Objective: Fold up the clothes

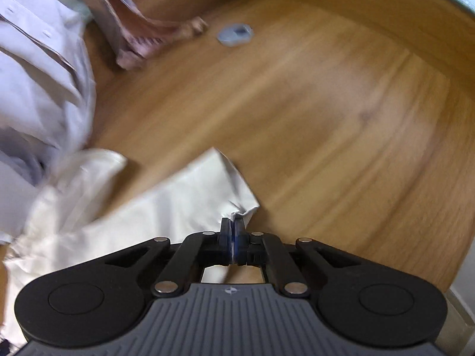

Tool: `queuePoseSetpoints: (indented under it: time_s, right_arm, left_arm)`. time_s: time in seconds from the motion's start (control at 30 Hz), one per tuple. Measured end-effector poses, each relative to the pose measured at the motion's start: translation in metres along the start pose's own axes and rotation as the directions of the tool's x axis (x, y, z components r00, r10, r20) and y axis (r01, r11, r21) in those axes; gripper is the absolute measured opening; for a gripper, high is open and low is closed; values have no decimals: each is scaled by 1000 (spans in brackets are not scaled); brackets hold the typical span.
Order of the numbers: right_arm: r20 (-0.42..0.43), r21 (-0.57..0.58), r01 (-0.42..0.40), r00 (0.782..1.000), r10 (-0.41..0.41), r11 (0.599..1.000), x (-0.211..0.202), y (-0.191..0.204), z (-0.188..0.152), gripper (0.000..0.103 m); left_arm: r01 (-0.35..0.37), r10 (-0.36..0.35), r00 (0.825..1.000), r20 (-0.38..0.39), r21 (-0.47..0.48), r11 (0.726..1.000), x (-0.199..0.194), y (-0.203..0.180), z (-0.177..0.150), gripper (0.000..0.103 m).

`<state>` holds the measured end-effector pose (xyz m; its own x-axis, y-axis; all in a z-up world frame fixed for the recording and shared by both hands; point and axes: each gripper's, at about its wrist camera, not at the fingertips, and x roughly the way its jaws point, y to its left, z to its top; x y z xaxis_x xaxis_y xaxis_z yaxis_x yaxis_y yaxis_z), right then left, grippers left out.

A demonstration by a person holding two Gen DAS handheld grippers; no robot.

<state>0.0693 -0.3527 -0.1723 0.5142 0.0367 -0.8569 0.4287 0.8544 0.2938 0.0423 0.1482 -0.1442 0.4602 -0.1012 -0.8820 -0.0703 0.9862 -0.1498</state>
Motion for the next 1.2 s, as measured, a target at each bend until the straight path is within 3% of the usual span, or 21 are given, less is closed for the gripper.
queuePoseSetpoints:
  time_s: [0.1, 0.2, 0.33, 0.47, 0.57, 0.77, 0.8, 0.83, 0.87, 0.9, 0.93, 1.07, 1.2]
  right_arm:
    - [54, -38, -74, 996, 76, 997, -26, 25, 11, 2]
    - [100, -53, -175, 979, 180, 983, -54, 53, 24, 2]
    - [148, -78, -306, 938, 314, 949, -85, 93, 42, 2]
    - [183, -139, -406, 886, 427, 903, -113, 136, 59, 2]
    - [191, -184, -475, 841, 506, 860, -134, 167, 77, 2]
    - [203, -296, -580, 739, 643, 759, -172, 242, 96, 2]
    - [199, -317, -593, 722, 663, 740, -178, 257, 98, 2]
    - [193, -338, -605, 705, 682, 721, -184, 271, 100, 2]
    - [172, -360, -616, 694, 699, 701, -185, 287, 97, 2]
    - [151, -382, -626, 683, 714, 680, -186, 303, 95, 2]
    - [129, -404, -636, 672, 729, 658, -187, 318, 92, 2]
    - [37, -482, -672, 626, 779, 563, -190, 381, 82, 2]
    - [-61, -548, -701, 578, 814, 456, -193, 443, 71, 2]
  left_arm:
    - [-15, 11, 1000, 20, 219, 976, 1, -24, -5, 77]
    - [9, -15, 1000, 13, 412, 911, 3, -46, -15, 78]
    - [85, -83, 996, -26, 519, 851, 13, -63, -26, 78]
    - [54, -76, 997, 11, 604, 795, 22, -75, -40, 77]
    - [49, -90, 995, 35, 622, 781, 26, -81, -40, 77]
    - [89, -168, 983, 78, 594, 799, 16, -85, -34, 77]
    - [79, -168, 981, 99, 583, 809, 14, -83, -33, 68]
    - [68, -165, 979, 121, 569, 819, 12, -81, -31, 45]
    - [56, -155, 978, 137, 545, 837, 12, -76, -28, 31]
    - [44, -141, 978, 152, 516, 855, 11, -71, -24, 8]
    - [40, -134, 977, 165, 476, 879, 9, -63, -20, 3]
    - [8, -82, 959, 273, 260, 966, -9, -18, 0, 3]
    - [-2, -4, 941, 339, 18, 1000, -27, 37, 23, 3]
